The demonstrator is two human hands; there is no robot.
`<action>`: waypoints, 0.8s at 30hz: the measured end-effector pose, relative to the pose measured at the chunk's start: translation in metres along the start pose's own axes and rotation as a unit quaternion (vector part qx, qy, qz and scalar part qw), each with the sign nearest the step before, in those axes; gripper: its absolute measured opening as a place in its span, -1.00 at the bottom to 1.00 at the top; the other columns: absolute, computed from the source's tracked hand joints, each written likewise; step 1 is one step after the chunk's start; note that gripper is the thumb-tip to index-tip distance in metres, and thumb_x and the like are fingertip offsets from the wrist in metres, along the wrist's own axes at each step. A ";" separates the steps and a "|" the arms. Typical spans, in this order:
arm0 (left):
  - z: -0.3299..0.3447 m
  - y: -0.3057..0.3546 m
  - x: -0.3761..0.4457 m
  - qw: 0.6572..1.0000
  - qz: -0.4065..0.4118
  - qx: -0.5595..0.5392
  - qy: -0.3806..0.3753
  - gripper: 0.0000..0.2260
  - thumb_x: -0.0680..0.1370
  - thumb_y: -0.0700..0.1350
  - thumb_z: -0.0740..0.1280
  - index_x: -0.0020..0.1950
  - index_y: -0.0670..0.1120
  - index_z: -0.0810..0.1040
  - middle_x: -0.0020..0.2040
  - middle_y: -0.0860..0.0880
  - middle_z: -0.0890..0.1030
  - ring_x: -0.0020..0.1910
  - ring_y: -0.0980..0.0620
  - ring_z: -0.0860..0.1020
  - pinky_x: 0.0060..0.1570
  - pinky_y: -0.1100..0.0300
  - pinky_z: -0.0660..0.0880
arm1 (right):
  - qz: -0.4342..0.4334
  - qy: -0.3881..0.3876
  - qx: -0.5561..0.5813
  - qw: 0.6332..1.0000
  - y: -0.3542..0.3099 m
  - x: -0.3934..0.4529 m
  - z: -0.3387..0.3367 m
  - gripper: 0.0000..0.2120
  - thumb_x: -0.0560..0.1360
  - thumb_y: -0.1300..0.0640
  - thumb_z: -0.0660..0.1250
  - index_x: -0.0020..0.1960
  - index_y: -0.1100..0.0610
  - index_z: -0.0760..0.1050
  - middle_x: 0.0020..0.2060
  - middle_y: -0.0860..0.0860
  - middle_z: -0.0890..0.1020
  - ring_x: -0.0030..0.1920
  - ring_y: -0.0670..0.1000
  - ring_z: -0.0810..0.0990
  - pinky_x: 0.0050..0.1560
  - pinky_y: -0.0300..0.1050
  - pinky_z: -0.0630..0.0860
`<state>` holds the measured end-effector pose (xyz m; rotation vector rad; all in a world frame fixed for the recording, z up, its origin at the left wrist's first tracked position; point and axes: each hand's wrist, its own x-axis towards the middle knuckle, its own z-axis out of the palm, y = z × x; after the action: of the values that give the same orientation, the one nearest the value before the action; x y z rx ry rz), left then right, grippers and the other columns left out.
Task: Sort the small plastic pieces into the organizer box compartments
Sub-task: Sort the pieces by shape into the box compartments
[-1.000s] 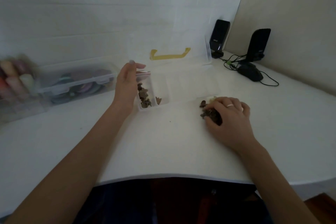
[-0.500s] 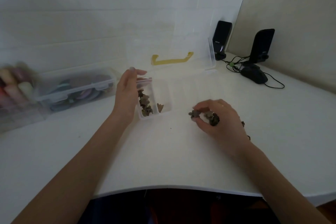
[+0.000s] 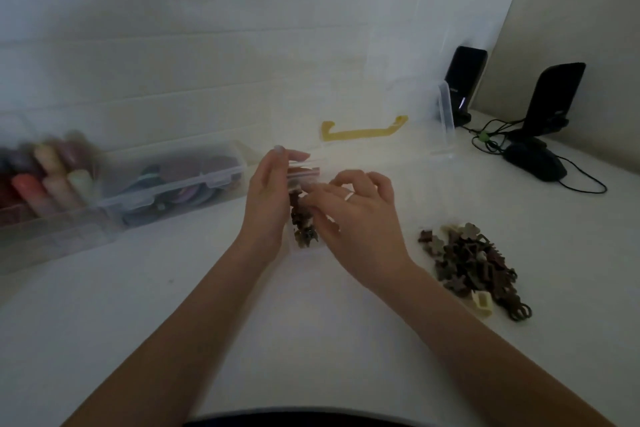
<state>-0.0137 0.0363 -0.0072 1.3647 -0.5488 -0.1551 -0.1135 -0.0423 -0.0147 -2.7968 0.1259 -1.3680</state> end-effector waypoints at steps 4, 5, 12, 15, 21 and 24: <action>0.001 0.000 0.000 1.000 -0.004 -0.008 -0.003 -0.66 0.66 0.03 0.05 -0.13 0.00 0.55 -0.07 -0.07 0.67 -0.09 0.07 0.64 0.05 0.10 0.51 | -0.024 0.001 0.012 1.000 0.002 -0.006 -0.004 -0.77 0.44 0.15 0.29 0.04 -0.02 0.63 0.11 -0.07 0.62 0.09 0.03 0.51 0.14 0.03 0.32; 0.001 0.000 0.000 1.000 -0.006 -0.010 -0.004 -0.66 0.66 0.03 0.05 -0.13 0.00 0.55 -0.05 -0.08 0.67 -0.08 0.06 0.64 0.05 0.08 0.52 | -0.027 0.006 0.023 0.999 0.003 -0.006 -0.007 -0.75 0.43 0.17 0.27 0.03 -0.01 0.63 0.07 -0.04 0.62 0.06 0.05 0.52 0.11 0.03 0.33; 0.002 0.002 -0.003 1.000 -0.018 0.006 -0.003 -0.66 0.66 0.06 0.02 -0.07 -0.02 0.54 0.09 -0.10 0.64 -0.04 0.08 0.63 0.12 -0.03 0.50 | -0.006 -0.051 -0.057 0.997 0.003 -0.007 -0.016 -0.59 0.33 0.24 0.16 -0.02 -0.07 0.66 -0.15 0.00 0.56 -0.14 0.06 0.44 -0.09 -0.05 0.22; 0.003 0.003 -0.003 1.000 -0.014 0.006 -0.002 -0.67 0.66 0.03 0.03 -0.08 -0.03 0.54 0.09 -0.10 0.64 -0.07 0.13 0.63 0.12 0.01 0.50 | 0.002 -0.091 -0.103 0.990 -0.004 -0.008 -0.013 -0.48 0.30 0.23 0.07 0.13 -0.01 0.60 -0.12 0.03 0.55 -0.13 0.08 0.43 -0.12 -0.04 0.20; 0.002 0.004 -0.003 1.000 -0.018 0.012 -0.001 -0.66 0.66 0.05 0.02 -0.08 -0.01 0.54 0.09 -0.07 0.64 -0.02 0.08 0.63 0.11 0.04 0.50 | -0.024 -0.052 -0.016 0.998 0.003 -0.007 -0.019 -0.56 0.30 0.30 0.14 0.00 -0.04 0.64 -0.21 0.02 0.51 -0.20 0.05 0.39 -0.14 -0.06 0.22; 0.001 0.004 -0.003 0.999 -0.029 0.016 0.001 -0.66 0.66 0.05 0.03 -0.07 -0.03 0.54 0.09 -0.08 0.64 -0.04 0.08 0.62 0.09 0.07 0.49 | -0.052 -0.084 -0.005 0.995 0.006 -0.008 -0.018 -0.54 0.31 0.29 0.13 -0.03 -0.09 0.66 -0.19 0.00 0.51 -0.18 0.02 0.34 -0.14 -0.06 0.21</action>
<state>-0.0178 0.0372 -0.0037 1.4133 -0.5128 -0.1934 -0.1332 -0.0475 -0.0108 -2.9488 -0.0160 -1.1457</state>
